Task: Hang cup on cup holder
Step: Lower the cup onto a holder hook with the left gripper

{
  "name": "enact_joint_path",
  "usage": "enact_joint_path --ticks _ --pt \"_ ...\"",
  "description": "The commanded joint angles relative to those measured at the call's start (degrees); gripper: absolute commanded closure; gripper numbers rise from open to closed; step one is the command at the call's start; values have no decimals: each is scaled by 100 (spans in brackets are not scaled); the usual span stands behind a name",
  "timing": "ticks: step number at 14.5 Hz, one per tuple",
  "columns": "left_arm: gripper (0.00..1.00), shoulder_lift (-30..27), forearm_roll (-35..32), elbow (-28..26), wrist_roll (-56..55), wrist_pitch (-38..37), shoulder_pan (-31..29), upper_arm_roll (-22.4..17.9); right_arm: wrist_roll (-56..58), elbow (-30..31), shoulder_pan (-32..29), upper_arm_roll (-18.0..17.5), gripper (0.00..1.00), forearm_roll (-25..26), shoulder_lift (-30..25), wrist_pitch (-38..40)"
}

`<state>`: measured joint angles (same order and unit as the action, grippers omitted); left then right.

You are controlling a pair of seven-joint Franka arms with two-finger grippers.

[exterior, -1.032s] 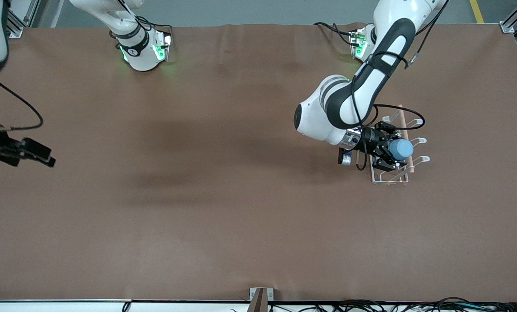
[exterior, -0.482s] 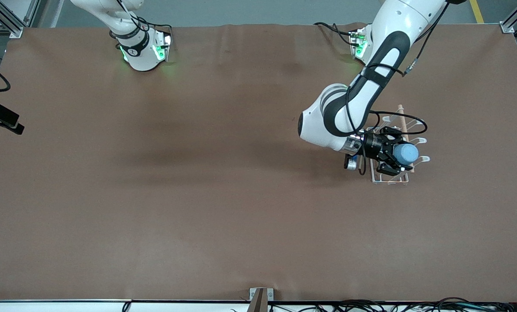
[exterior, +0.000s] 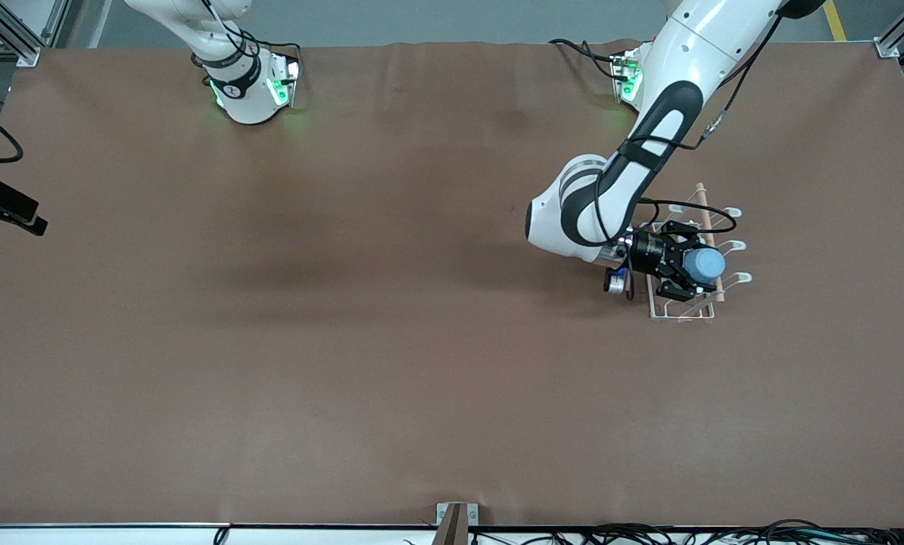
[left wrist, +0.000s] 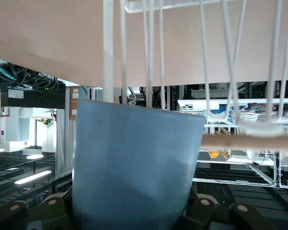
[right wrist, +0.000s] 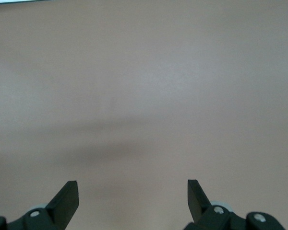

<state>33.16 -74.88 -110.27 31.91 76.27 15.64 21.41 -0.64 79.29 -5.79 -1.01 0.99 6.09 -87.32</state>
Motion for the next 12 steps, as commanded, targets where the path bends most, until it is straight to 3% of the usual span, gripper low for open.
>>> enact_joint_path --ticks 1,2,4,5,6,12 --pt "86 217 -115 23 -159 -112 44 21 3 192 104 136 0 42 -161 -57" --pt "61 287 -115 32 -220 -112 45 30 3 192 104 136 0 42 -161 -48" --pt "43 323 -106 41 -256 -103 36 38 3 183 157 136 0 42 -161 -31" --pt "12 314 -97 50 -299 -112 36 39 3 174 166 136 0 42 -152 -39" --pt "0 288 -62 93 -361 -112 18 39 3 174 175 136 0 33 -161 -66" --pt "0 191 -19 479 -966 -199 1 47 3 130 306 110 0 33 -152 -92"
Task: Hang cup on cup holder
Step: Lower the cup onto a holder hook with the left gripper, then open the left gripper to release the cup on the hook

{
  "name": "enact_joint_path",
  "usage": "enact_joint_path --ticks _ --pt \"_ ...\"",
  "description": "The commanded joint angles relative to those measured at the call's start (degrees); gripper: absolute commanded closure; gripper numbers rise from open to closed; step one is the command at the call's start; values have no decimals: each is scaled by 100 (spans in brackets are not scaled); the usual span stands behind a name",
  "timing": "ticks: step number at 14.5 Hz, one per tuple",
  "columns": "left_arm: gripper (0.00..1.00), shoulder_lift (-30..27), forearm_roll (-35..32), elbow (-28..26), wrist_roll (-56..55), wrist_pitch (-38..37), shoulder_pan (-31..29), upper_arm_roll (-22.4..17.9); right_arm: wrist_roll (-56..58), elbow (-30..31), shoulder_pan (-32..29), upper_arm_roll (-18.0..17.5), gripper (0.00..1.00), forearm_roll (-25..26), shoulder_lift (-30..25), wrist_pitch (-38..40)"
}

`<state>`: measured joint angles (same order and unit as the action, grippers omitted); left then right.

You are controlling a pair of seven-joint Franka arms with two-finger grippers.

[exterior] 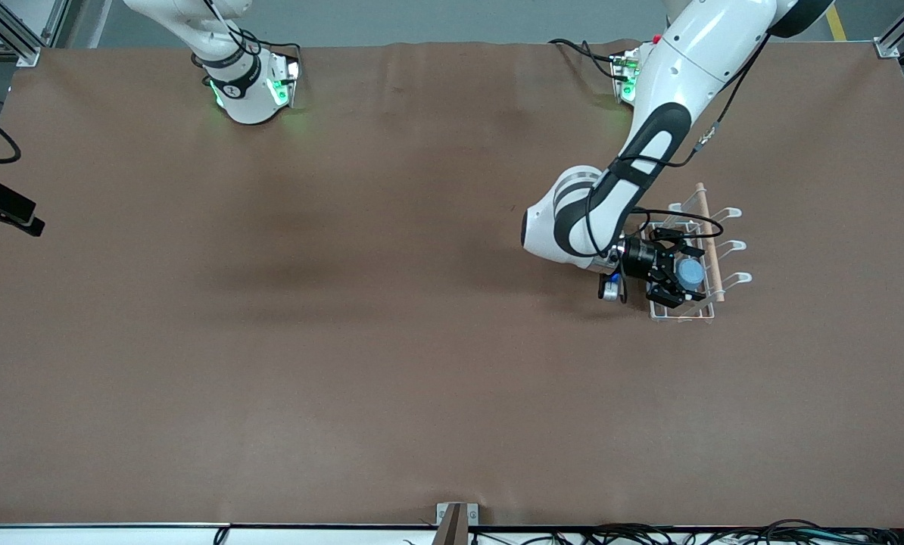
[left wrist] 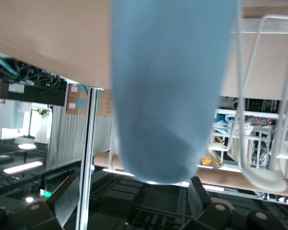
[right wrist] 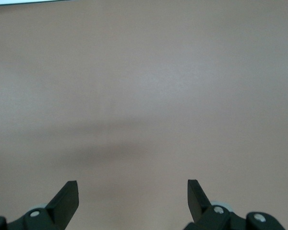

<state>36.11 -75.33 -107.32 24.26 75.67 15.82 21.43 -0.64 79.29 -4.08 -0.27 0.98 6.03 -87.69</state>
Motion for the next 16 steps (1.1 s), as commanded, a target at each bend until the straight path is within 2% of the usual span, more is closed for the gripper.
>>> enact_joint_path --ticks 1,3,6,13,16 --pt "0 -113 184 359 -333 -245 -18 72 2 131 136 36 0 25 -137 -142" --pt "0 -262 788 876 -787 -264 -35 72 11 139 127 36 0 25 -128 -213" --pt "0 -508 1914 1783 -2281 -264 -228 81 2 148 206 36 0 34 -137 -160" --pt "0 -1246 3611 2461 -3269 -114 -307 63 2 148 162 53 0 34 -137 -169" --pt "0 -1913 4463 2470 -3340 254 -755 72 2 157 162 62 0 34 -146 -151"
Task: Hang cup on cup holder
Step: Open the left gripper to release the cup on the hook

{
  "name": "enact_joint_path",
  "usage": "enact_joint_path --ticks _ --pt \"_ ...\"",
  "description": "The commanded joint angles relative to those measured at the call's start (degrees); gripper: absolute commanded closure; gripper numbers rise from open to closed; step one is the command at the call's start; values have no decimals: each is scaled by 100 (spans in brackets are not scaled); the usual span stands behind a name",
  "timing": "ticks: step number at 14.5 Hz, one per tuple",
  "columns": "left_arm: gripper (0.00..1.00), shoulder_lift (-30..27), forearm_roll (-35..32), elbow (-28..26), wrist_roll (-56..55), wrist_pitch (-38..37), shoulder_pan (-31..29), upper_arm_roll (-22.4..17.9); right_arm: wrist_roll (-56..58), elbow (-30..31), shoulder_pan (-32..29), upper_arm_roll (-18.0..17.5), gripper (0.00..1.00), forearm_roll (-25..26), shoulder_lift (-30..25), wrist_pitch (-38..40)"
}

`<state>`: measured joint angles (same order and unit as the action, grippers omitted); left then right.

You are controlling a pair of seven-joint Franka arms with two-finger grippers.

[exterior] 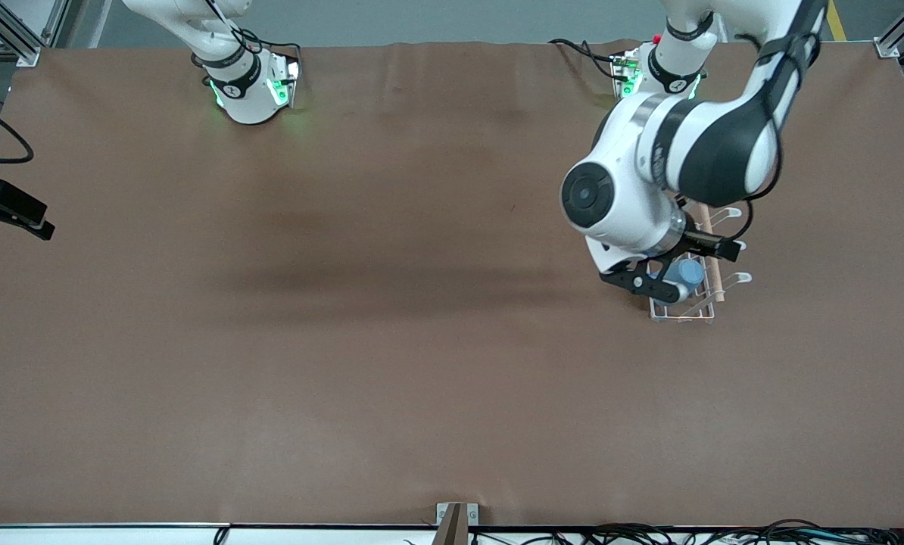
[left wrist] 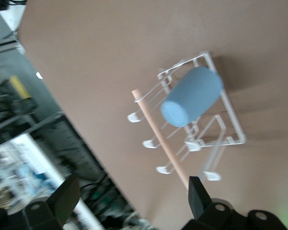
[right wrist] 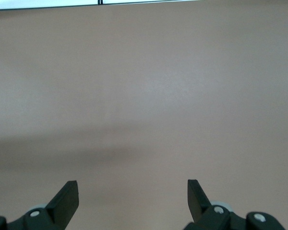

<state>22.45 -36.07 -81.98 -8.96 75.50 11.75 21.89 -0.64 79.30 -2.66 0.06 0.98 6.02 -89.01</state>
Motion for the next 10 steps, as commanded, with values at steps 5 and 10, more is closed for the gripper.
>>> enact_joint_path --ticks 5,10 --pt "0 -1040 1901 15 -27 457 -990 35 11 156 29 20 0 34 -145 -20" --pt "0 -1076 2726 392 -88 465 -1357 -18 11 147 55 20 0 25 -145 -37"
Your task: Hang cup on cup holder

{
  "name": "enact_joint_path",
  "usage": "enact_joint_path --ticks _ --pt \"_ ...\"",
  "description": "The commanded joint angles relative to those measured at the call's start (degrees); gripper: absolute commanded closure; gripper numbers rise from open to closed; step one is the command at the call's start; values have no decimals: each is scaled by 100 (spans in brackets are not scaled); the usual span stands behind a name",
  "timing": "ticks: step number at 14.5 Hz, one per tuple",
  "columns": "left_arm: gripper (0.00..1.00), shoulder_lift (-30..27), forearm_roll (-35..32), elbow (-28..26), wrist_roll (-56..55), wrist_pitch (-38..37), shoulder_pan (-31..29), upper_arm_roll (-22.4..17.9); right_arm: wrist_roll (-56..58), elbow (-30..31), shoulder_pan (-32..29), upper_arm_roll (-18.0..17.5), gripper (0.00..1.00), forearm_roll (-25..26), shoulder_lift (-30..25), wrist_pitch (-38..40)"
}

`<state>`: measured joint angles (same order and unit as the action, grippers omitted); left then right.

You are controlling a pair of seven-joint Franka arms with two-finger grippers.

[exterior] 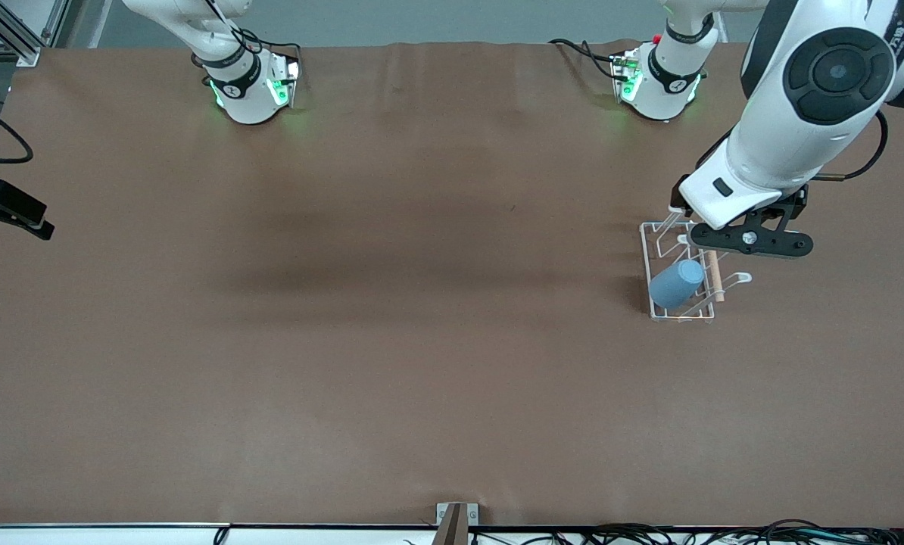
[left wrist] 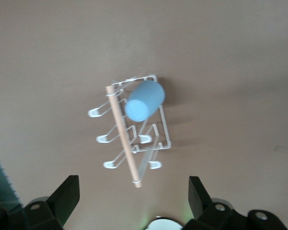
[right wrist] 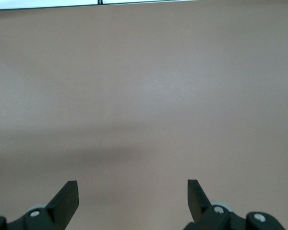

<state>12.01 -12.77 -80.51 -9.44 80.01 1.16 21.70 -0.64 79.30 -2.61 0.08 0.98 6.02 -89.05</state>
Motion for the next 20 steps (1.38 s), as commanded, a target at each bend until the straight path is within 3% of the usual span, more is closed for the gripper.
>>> enact_joint_path --ticks 1,8,12,17,20 --pt "0 -32 494 272 -31 32 -449 18 11 147 59 18 0 25 -145 -33" --pt "0 -85 723 281 65 217 -784 9 20 147 59 10 0 25 -145 -33" --pt "0 -251 1083 281 127 383 -1267 9 11 147 120 10 0 34 -145 10" --pt "0 -366 1084 281 188 384 -1373 9 133 147 147 9 0 87 -145 -16" --pt "0 -743 1136 202 496 366 -1102 -455 257 147 120 27 0 78 -145 -42"
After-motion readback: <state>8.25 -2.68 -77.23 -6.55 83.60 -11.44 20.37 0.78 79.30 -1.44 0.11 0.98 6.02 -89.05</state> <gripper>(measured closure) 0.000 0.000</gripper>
